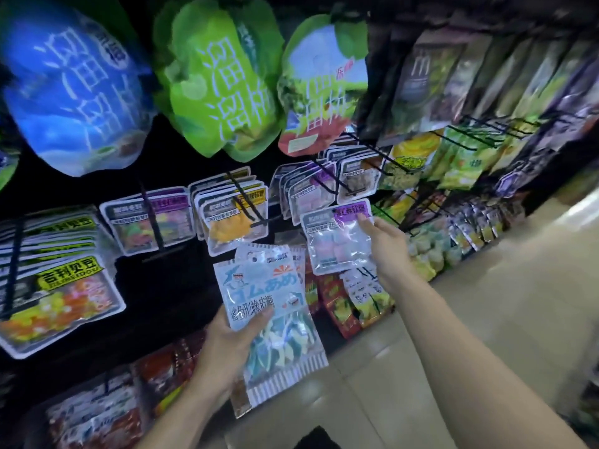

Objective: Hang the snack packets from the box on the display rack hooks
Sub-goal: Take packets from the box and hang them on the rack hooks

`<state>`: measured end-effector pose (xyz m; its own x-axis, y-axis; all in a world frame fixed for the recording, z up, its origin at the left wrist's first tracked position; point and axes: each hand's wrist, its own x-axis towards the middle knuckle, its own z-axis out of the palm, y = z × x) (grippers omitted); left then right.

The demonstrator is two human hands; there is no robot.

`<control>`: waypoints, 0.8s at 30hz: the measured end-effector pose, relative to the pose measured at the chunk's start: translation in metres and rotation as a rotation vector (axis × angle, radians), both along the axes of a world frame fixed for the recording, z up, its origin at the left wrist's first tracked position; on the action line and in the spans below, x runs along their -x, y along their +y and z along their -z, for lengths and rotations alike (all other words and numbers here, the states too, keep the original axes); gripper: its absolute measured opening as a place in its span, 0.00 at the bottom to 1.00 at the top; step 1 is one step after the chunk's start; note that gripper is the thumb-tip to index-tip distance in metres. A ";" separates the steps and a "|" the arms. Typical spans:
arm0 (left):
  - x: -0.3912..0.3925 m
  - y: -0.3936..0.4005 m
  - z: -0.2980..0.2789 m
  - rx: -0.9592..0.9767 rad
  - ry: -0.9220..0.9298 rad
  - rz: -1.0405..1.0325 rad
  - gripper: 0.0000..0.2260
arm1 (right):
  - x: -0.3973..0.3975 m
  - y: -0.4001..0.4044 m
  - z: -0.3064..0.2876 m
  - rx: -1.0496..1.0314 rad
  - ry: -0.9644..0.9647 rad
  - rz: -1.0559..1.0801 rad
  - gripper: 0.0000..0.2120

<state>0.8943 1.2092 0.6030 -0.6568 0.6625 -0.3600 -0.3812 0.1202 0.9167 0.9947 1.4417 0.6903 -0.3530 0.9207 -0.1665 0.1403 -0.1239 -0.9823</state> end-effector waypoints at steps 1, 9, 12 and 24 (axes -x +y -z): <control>0.000 0.004 0.001 0.006 0.002 -0.022 0.23 | 0.005 0.009 0.001 -0.013 -0.002 -0.020 0.23; -0.039 0.047 0.010 0.023 -0.049 -0.344 0.19 | 0.019 0.059 0.019 -0.029 0.083 -0.205 0.26; -0.062 0.057 0.012 0.013 -0.108 -0.467 0.21 | 0.017 0.067 0.023 0.000 0.065 -0.243 0.25; -0.101 0.055 0.004 0.025 -0.123 -0.566 0.23 | 0.012 0.078 0.024 0.062 0.128 -0.245 0.20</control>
<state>0.9950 1.2644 0.5985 -0.8591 0.2102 -0.4666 -0.4954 -0.1128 0.8613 0.9829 1.5199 0.6662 -0.5858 0.7945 -0.1598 0.0486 -0.1624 -0.9855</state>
